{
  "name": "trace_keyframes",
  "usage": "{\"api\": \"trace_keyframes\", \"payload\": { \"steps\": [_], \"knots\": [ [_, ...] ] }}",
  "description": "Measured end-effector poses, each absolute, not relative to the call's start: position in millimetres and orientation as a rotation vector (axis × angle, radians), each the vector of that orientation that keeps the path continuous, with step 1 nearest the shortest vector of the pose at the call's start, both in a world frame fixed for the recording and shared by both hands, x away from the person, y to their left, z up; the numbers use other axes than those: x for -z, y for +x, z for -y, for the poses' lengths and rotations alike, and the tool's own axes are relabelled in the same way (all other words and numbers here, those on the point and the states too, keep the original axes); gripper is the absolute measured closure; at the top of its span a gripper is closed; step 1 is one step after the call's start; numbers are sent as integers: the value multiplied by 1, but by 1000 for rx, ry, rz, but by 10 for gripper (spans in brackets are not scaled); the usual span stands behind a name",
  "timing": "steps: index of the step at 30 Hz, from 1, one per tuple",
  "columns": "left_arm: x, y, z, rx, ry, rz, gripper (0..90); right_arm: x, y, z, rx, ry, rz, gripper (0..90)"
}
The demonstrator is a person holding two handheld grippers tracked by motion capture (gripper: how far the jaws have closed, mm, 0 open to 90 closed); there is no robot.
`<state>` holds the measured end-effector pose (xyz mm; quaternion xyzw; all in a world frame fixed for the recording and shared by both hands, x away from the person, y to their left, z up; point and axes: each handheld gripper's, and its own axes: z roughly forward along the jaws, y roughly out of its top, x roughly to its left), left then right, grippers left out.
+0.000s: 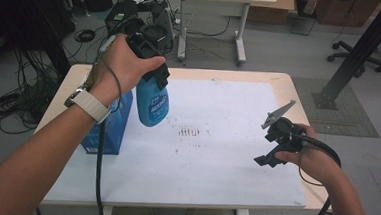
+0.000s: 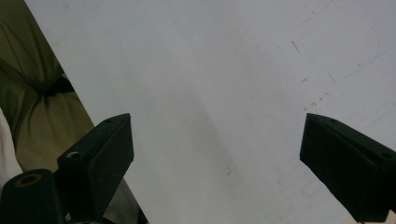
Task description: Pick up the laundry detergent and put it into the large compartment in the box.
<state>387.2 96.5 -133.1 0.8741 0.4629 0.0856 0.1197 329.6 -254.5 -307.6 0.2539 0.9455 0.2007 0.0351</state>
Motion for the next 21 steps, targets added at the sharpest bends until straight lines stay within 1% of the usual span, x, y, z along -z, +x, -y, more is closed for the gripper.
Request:
{"api": "trace_keyframes", "payload": {
  "steps": [21],
  "knots": [
    [113,389,-115,-281,2477,-1465,373,308,330,254,-618,769,-2908,99]
  ]
}}
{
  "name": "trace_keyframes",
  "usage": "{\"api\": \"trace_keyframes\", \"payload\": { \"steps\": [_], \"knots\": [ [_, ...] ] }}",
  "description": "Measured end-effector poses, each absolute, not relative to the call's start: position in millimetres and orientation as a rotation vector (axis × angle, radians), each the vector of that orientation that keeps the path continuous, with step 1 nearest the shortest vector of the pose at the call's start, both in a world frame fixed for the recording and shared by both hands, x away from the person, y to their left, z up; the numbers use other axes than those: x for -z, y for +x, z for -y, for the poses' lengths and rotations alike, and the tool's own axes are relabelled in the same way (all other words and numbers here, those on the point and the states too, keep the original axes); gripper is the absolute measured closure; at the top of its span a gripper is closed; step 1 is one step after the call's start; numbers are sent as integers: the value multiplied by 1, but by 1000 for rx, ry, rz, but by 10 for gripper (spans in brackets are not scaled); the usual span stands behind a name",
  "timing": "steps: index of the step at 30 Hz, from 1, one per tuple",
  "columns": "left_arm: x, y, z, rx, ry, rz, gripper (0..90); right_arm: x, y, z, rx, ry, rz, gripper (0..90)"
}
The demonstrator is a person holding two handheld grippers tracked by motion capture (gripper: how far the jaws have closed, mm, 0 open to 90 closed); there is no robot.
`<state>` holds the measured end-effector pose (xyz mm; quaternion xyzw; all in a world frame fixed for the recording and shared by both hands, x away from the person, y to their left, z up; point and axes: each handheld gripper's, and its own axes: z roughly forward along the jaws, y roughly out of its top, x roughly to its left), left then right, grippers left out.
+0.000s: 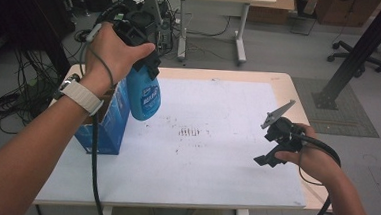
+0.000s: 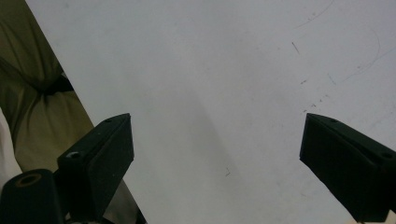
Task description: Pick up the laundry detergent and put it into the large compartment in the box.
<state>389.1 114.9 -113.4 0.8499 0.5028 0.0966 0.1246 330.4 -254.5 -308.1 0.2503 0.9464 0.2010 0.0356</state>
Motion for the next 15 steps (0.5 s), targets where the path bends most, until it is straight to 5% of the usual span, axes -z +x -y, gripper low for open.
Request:
{"api": "trace_keyframes", "payload": {
  "steps": [15],
  "knots": [
    [101,392,-129,-296,2414,-1529,374,309,331,255,-620,771,-2906,99]
  ]
}}
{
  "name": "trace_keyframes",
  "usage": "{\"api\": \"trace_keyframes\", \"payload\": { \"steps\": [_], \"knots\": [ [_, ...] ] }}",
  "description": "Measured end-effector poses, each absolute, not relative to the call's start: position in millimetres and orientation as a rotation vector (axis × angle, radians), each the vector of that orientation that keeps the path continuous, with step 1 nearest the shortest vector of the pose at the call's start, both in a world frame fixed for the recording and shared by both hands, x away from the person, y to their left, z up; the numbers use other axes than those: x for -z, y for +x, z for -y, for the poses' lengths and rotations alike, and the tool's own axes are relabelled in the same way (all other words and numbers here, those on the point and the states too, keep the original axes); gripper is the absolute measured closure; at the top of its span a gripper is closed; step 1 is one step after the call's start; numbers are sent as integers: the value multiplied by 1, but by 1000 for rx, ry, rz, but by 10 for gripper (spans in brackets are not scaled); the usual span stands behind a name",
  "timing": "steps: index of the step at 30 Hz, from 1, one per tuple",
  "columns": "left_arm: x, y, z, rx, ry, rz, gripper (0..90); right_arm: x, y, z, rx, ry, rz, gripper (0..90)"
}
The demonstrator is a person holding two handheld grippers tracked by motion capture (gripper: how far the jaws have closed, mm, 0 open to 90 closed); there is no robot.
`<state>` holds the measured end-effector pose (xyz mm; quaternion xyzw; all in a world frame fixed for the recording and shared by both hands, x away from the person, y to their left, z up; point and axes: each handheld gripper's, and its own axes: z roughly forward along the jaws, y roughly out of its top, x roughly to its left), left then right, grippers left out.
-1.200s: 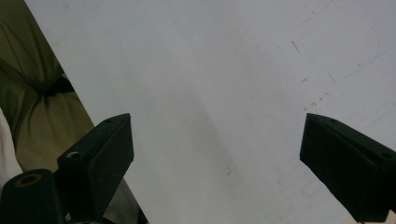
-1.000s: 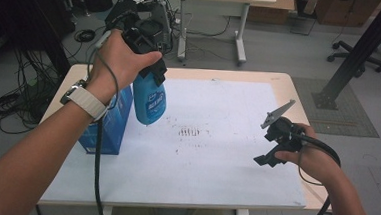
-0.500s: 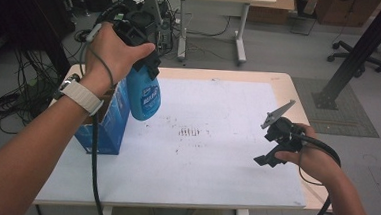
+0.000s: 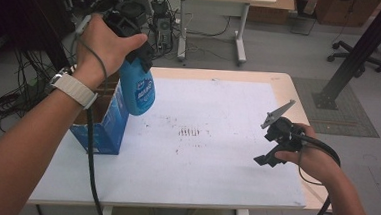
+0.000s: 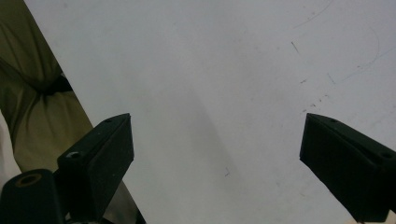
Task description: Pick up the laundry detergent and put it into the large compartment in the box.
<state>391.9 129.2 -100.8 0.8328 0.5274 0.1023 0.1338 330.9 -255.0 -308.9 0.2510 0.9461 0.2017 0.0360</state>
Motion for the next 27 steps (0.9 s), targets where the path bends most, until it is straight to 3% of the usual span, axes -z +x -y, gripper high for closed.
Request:
{"api": "trace_keyframes", "payload": {
  "steps": [27],
  "knots": [
    [79,393,-166,-355,2306,-1654,373,306,333,253,-615,768,-2905,99]
  ]
}}
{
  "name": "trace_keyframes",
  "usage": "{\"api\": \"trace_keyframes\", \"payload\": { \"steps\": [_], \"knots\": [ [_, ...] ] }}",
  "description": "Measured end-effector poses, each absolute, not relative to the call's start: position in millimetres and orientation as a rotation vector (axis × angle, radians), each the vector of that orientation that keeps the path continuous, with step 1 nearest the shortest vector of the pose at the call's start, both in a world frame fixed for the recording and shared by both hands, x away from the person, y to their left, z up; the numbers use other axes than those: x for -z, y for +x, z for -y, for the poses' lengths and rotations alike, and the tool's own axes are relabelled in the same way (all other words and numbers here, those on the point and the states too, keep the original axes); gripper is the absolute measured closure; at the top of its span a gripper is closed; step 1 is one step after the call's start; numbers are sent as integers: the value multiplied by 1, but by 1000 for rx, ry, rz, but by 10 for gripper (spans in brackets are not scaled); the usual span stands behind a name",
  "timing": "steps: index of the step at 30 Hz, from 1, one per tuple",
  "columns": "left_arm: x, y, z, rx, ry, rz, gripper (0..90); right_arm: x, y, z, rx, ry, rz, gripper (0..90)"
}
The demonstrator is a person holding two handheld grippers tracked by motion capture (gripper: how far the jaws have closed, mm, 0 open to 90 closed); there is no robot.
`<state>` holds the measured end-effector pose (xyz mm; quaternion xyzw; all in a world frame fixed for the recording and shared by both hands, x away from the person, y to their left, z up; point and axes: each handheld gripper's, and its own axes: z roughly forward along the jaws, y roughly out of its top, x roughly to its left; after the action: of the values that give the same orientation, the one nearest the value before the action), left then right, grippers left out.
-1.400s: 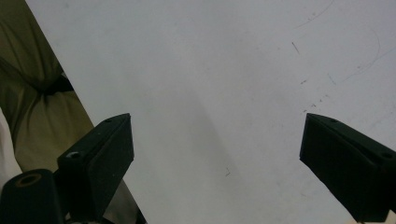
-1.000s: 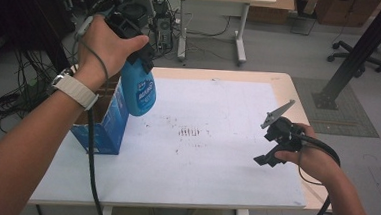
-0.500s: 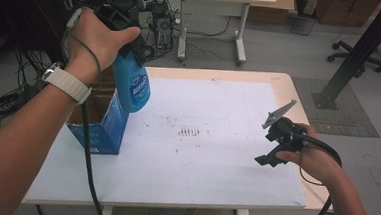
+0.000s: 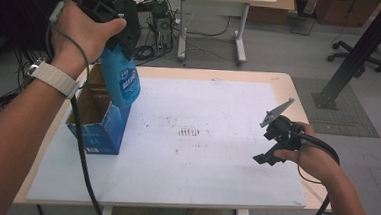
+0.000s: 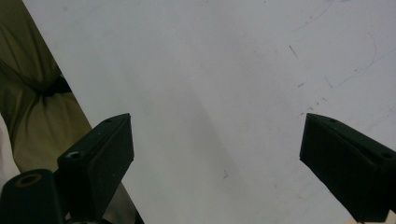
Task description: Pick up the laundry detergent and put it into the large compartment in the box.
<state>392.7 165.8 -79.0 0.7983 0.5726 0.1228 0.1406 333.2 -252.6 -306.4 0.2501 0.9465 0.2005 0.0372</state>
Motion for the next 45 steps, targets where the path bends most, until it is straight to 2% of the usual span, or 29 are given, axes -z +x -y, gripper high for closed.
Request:
{"api": "trace_keyframes", "payload": {
  "steps": [24,45],
  "knots": [
    [65,392,-198,-399,2229,-1755,374,307,334,252,-621,765,-2904,99],
    [70,396,-226,-408,2151,-1873,374,308,336,250,-619,759,-2907,99]
  ]
}}
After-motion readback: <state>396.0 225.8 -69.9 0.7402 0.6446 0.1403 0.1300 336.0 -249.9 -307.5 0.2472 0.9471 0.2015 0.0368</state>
